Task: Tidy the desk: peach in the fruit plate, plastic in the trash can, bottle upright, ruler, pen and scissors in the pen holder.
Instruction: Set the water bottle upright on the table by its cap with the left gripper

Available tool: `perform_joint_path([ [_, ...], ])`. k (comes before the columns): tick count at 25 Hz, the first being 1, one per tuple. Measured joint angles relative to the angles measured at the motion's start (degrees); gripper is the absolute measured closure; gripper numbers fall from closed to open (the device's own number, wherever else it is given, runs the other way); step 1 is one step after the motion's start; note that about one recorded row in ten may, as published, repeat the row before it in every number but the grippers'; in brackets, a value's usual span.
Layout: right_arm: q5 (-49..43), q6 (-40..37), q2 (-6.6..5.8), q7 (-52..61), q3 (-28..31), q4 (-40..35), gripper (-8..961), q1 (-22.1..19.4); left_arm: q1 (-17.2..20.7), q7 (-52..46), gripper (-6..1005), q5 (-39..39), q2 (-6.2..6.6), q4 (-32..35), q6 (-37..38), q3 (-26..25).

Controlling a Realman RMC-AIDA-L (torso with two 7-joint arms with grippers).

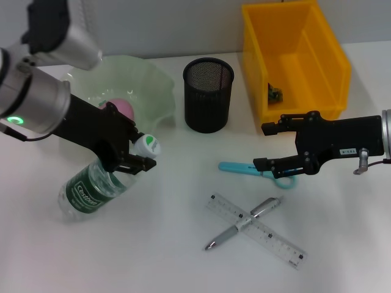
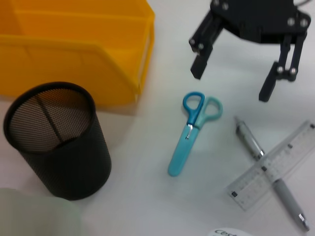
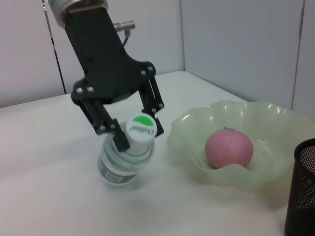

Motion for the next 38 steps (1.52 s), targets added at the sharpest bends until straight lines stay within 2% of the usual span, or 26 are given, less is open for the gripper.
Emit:
perform_joint_path([
  [3, 0.0, 0.0, -0.01, 0.0, 0.0, 0.0, 144, 0.0, 0.6, 1.1, 555, -1.7, 0.03, 0.0, 3.3, -5.9],
  [13, 0.0, -0.1, -0.01, 0.1, 0.0, 0.0, 144, 0.0, 3.2, 3.6, 554, -5.7, 0.21, 0.1, 8.8, -16.0],
  [23, -0.1, 0.0, 0.0, 0.0, 0.0, 0.0, 143, 0.1, 8.3, 3.8, 553, -12.3, 1.4, 2.1, 9.1, -17.2],
  [38, -0.1, 0.0, 0.07, 0.0, 0.0, 0.3, 143, -0.2, 12.2, 9.1, 553, -12.9, 1.8, 4.5, 7.3, -21.2],
])
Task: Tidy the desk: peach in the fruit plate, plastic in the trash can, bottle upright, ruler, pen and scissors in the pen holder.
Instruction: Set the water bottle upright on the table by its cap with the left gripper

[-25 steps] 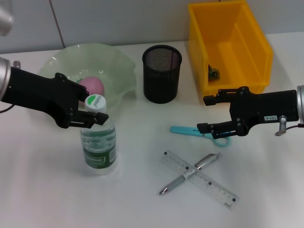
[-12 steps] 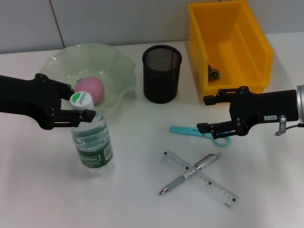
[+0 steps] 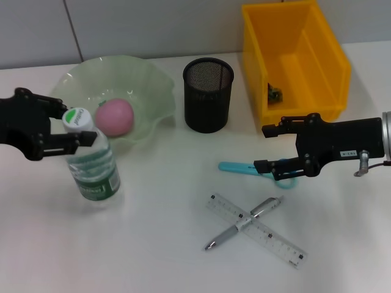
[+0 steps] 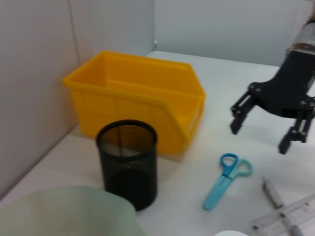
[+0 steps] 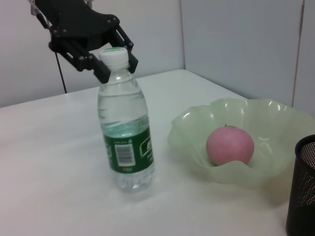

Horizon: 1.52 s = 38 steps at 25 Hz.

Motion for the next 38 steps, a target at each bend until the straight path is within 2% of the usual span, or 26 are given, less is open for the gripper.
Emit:
perform_joint_path([
  [10, 0.0, -0.1, 0.31, 0.1, 0.0, 0.3, 144, -0.1, 1.4, 1.8, 552, 0.4, 1.23, -0.4, -3.3, -1.5],
  [19, 0.0, -0.1, 0.29, 0.2, 0.0, 1.2, 144, -0.2, 2.4, 2.6, 551, 0.4, 1.1, -1.0, -5.9, -1.9],
  [27, 0.0, -0.1, 0.2, 0.2, 0.0, 1.2, 144, -0.4, 2.4, 2.0, 551, 0.6, 1.7, -3.6, -7.7, -2.0],
  [38, 0.0, -0.7, 0.19, 0.3, 0.0, 1.2, 144, -0.4, 1.9, 2.2, 550, 0.6, 1.9, -6.0, -8.1, -4.7],
])
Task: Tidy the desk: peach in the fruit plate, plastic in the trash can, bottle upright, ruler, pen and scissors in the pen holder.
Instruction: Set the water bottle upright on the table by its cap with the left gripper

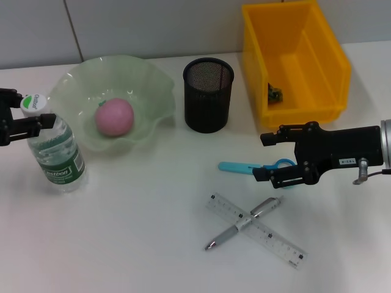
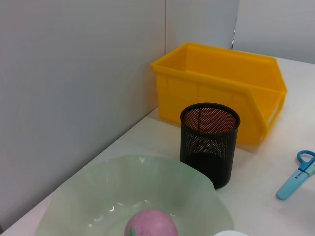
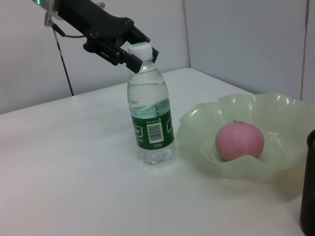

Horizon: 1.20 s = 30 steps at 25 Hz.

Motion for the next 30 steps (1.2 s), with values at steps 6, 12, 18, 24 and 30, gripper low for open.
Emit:
perform_joint_path([
  [6, -0.1, 0.0, 0.06, 0.0, 0.0, 0.1, 144, 0.1, -0.2, 0.2, 550, 0.0, -0.07, -0.2, -0.3, 0.1],
  [12, -0.1, 0.0, 0.09, 0.0, 0.0, 0.2, 144, 0.1, -0.2, 0.3, 550, -0.1, -0.28, -0.5, -1.0, 0.4],
  [18, 0.0, 0.0, 0.1, 0.0, 0.0, 0.2, 144, 0.0, -0.2, 0.4, 549, -0.1, -0.38, -0.6, -1.3, 0.4],
  [24, 0.1, 0.0, 0.09, 0.1, 0.0, 0.2, 144, 0.0, -0.2, 0.4, 549, -0.1, -0.38, -0.6, -1.4, 0.5],
  [30, 0.1, 0.0, 0.1, 0.1, 0.0, 0.3, 144, 0.1, -0.2, 0.4, 549, 0.1, -0.39, -0.6, -1.5, 0.5],
])
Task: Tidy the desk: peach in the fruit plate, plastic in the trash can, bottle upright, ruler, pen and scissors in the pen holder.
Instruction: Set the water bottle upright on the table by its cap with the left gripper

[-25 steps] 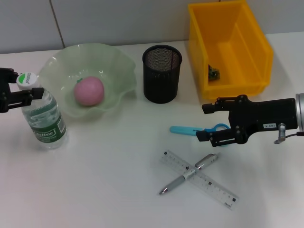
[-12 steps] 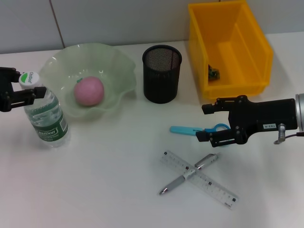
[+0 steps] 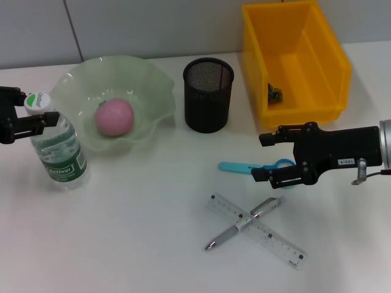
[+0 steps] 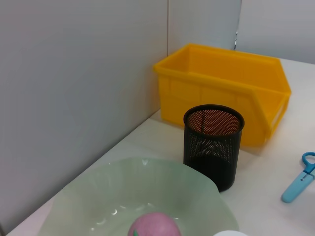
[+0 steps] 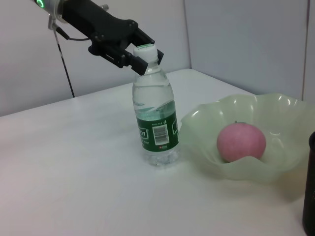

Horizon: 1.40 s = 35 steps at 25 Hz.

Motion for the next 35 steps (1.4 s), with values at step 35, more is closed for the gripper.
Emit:
perform_joint_path([
  [35, -0.1, -0.2, -0.27, 0.5, 0.0, -0.1, 143, 0.4, -0.1, -0.5, 378, 0.1, -0.17, -0.1, 0.3, -0.4],
])
